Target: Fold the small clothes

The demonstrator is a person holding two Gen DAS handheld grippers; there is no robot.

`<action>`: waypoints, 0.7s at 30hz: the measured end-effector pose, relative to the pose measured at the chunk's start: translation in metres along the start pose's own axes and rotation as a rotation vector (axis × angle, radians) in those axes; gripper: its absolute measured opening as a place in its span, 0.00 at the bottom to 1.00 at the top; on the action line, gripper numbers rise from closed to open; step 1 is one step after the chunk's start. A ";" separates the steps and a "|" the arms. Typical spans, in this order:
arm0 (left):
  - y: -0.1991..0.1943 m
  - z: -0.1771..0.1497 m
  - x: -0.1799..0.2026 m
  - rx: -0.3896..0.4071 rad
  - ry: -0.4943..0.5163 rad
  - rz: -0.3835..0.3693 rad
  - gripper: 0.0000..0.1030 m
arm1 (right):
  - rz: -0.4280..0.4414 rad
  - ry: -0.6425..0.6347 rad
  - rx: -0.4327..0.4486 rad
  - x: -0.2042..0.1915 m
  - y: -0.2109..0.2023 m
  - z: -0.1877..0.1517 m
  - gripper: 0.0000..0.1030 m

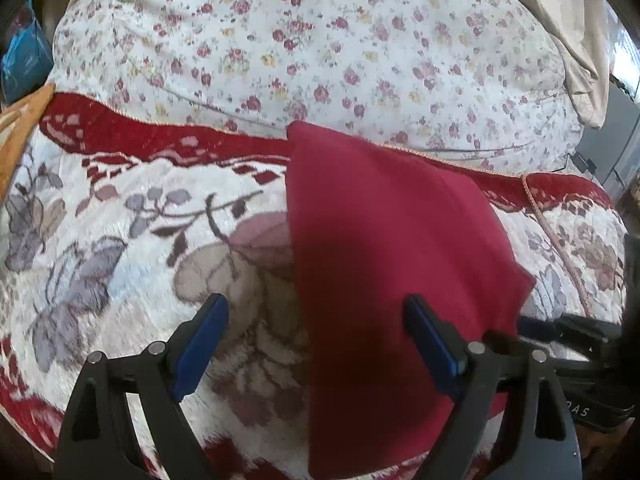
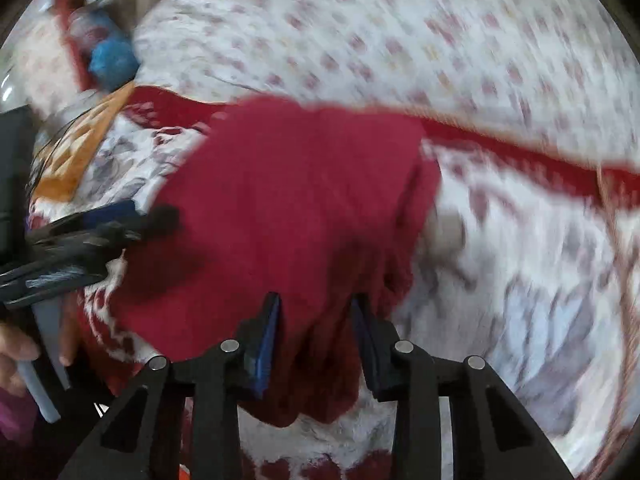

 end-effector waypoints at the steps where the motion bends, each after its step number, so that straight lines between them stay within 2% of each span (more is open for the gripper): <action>1: -0.001 0.002 -0.001 0.011 0.006 0.013 0.86 | -0.008 -0.008 0.011 -0.002 -0.003 0.000 0.37; 3: -0.007 0.006 -0.002 0.041 0.018 0.042 0.86 | -0.019 -0.031 0.036 -0.010 -0.015 0.001 0.42; 5: -0.013 0.009 -0.003 0.063 0.020 0.050 0.86 | -0.014 -0.019 0.070 -0.014 -0.032 0.000 0.63; 8: -0.022 0.012 -0.004 0.093 0.029 0.078 0.86 | -0.006 0.036 0.147 -0.013 -0.053 0.002 0.77; 10: -0.026 0.013 -0.005 0.107 0.033 0.092 0.87 | -0.020 0.051 0.176 -0.013 -0.060 0.007 0.80; 14: -0.034 0.014 -0.005 0.124 0.044 0.113 0.88 | -0.111 0.072 0.203 -0.016 -0.059 0.015 0.81; 21: -0.040 0.012 -0.007 0.140 0.049 0.131 0.89 | -0.151 0.097 0.235 -0.024 -0.055 0.020 0.87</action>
Point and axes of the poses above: each gripper's, at about its wrist camera, not at the fingertips, and y roughly the way its jaws point, x to its right, z to its top, the point moved 3 cm from there along y, roughly the way its jaws point, and after that the axes turned 13 degrees about y, right-handed, at the moved point
